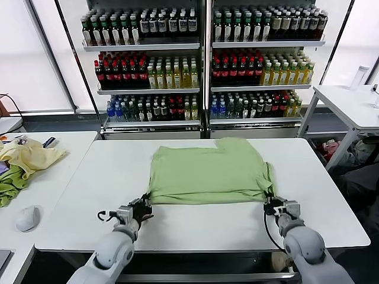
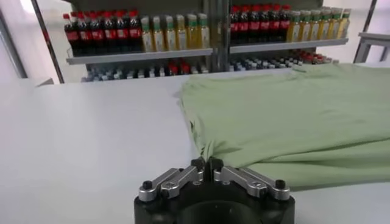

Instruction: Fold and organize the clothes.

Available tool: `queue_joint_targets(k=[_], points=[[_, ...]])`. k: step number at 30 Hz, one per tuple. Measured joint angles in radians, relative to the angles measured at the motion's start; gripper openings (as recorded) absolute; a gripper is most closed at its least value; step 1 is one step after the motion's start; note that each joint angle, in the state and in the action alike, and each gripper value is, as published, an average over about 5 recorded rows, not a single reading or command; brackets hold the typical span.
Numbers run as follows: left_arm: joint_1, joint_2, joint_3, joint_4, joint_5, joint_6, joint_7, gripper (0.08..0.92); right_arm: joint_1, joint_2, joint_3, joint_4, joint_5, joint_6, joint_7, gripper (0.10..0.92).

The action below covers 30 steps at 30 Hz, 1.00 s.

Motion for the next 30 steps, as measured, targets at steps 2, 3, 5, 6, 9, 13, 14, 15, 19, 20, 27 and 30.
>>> queue_joint_targets(k=[2,3,5,6,9,13,14,15,19,20,27,30], points=[[0.055,0.005,-0.022,-0.048,0.01,0.011,-0.004,0.125,-0.059,0.004,0.026,0.046,-0.016,0.001,-0.004,0.128],[0.083,0.007,-0.033,-0.072,0.015,0.013,-0.005,0.125,-0.087,0.005,0.038,0.067,-0.024,0.0,-0.006,0.128],[0.14,0.009,-0.055,-0.119,0.028,0.016,-0.009,0.125,-0.139,0.006,0.061,0.107,-0.039,-0.001,-0.011,0.128],[0.166,0.009,-0.065,-0.142,0.034,0.018,-0.01,0.125,-0.161,0.006,0.071,0.126,-0.046,-0.001,-0.013,0.128],[0.235,0.01,-0.089,-0.204,0.056,0.026,-0.011,0.127,-0.215,0.002,0.102,0.178,-0.061,0.0,-0.018,0.15],[0.293,0.018,-0.112,-0.271,0.076,0.039,-0.014,0.19,-0.255,-0.01,0.141,0.241,-0.066,0.015,-0.016,0.253],[0.302,0.021,-0.117,-0.284,0.079,0.041,-0.014,0.216,-0.26,-0.014,0.149,0.255,-0.064,0.02,-0.015,0.279],[0.31,0.025,-0.121,-0.295,0.081,0.043,-0.013,0.241,-0.264,-0.018,0.155,0.266,-0.061,0.026,-0.013,0.304],[0.319,0.049,-0.129,-0.326,0.082,0.041,-0.011,0.362,-0.251,-0.038,0.164,0.29,-0.041,0.041,-0.003,0.425],[0.316,0.056,-0.129,-0.33,0.081,0.04,-0.013,0.388,-0.24,-0.044,0.162,0.29,-0.034,0.042,0.0,0.451],[0.224,0.103,-0.112,-0.302,0.049,0.03,-0.028,0.587,-0.062,-0.075,0.086,0.214,0.023,0.035,0.025,0.65],[0.154,0.112,-0.091,-0.262,0.025,0.026,-0.038,0.674,0.053,-0.077,0.028,0.146,0.051,0.023,0.034,0.736]])
